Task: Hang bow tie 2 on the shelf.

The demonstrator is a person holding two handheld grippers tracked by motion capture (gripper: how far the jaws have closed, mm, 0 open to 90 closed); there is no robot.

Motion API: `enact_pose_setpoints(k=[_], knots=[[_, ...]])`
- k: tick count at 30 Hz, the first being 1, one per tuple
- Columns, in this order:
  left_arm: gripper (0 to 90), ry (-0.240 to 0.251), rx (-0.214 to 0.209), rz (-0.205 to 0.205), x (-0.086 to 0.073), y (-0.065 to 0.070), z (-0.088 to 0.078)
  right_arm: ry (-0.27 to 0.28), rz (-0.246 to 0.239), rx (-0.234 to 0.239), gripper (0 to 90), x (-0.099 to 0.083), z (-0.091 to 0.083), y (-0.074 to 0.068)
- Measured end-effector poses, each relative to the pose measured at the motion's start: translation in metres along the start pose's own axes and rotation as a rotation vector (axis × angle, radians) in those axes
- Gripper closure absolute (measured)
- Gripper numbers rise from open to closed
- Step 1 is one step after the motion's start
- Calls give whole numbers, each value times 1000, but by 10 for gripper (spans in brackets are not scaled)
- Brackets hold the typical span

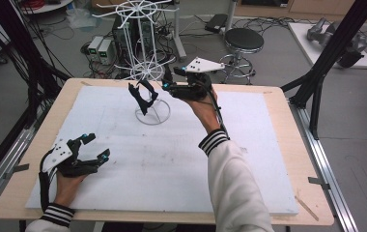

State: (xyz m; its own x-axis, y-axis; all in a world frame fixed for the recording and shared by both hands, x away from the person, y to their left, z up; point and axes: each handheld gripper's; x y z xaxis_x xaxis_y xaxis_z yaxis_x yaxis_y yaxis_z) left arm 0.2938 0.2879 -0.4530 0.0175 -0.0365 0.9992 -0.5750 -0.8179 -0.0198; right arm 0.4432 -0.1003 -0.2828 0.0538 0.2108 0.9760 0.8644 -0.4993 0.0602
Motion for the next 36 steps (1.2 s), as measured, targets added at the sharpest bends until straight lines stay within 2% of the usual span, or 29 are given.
enact_pose_setpoints(k=[4, 7, 9, 11, 13, 15, 17, 19, 22, 27, 30, 34, 36], knots=[[167, 1, -2, 2, 0, 0, 0, 15, 5, -54, 123, 3, -9, -3], [167, 9, 3, -5, 0, 0, -1, 3, 21, -63, 97, 7, -20, -4], [167, 10, 4, -5, 0, 0, -1, 3, 31, -77, 7, 10, -30, -5], [167, 10, 4, -5, 0, 0, -1, 11, 49, -72, 6, 13, -41, -6], [167, 10, 6, -5, 0, 0, -1, 16, 33, -89, 7, 15, -53, -8], [167, 11, 7, -4, 0, 1, -1, 46, 18, -94, 7, 12, -65, -11], [167, 9, 9, 0, 0, 1, -1, 17, 34, -97, 7, 7, -76, -12], [167, 12, 12, 0, 0, 1, -1, 29, 23, -120, 7, -2, -92, -17], [167, 13, 14, -6, -1, 1, -1, 43, 43, -134, 7, -19, -113, -21], [167, 12, 13, 4, 0, 1, -1, -3, 39, -194, 8, -57, -153, -33], [166, 14, 15, 4, 0, 2, -1, 1, 39, -235, 8, -78, -173, -42], [166, 18, 18, 5, -1, 2, -2, 12, 42, -284, 8, -106, -191, -53], [166, 19, 19, 3, -1, 2, -2, 25, 59, -308, 8, -122, -197, -58]])
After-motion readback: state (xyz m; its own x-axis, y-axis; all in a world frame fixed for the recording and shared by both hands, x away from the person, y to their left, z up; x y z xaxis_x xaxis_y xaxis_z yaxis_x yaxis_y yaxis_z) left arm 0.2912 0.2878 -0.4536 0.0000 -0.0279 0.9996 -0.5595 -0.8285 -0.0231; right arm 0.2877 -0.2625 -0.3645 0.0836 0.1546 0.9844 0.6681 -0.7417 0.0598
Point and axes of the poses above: each handheld gripper's, and its own axes: z roughly forward along the jaws, x roughly out of its top, y roughly to its right, and after that the axes turned 7 degrees about x, right-handed
